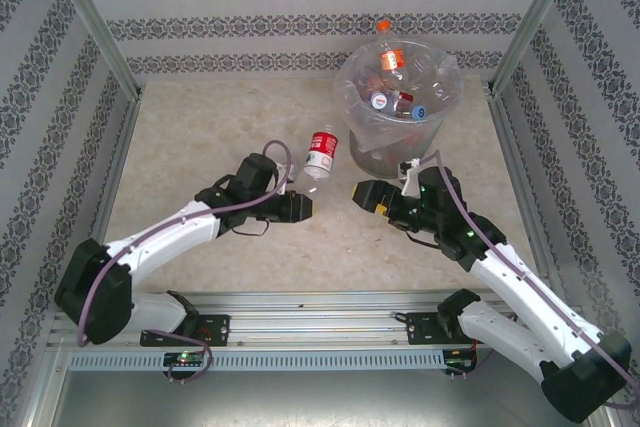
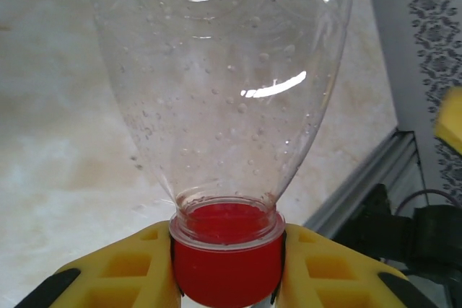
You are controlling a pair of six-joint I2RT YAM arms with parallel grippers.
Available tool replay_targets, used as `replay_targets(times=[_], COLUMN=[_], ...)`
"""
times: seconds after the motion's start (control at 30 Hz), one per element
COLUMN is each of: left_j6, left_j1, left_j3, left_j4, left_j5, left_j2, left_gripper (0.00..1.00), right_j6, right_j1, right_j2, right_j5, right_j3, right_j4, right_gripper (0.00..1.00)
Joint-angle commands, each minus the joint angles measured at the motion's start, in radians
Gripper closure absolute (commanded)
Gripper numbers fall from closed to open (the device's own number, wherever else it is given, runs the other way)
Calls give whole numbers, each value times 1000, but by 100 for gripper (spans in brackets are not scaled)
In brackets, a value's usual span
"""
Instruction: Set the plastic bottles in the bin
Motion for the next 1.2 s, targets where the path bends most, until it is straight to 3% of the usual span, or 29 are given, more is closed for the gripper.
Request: replay_targets(times=[0.0, 0.4, 0.7, 1.0, 1.07, 1.17], left_j6=[-100, -176, -182, -167, -167, -165], left_j1=[-58, -216, -246, -254, -256, -256], left_j3=[-24, -48, -47, -34, -36, -40], left_j4=[109, 127, 135, 120, 125, 135], left_j5=[-55, -98, -100, -113, -113, -113], left_j2=[-72, -120, -137, -139, -146, -162], left_gripper=[71, 71, 70, 66, 59, 30], right_j6=[49, 29, 29, 11, 4, -20], right_j1=[34, 122, 131, 130, 129, 129], right_j2=[41, 214, 229, 192, 180, 166], right_j5=[47, 40, 34, 52, 55, 47], right_j3=[-3, 78, 102, 125, 130, 148], right_j4=[115, 180, 183, 125, 108, 70], right_gripper=[2, 3, 30, 47, 47, 48])
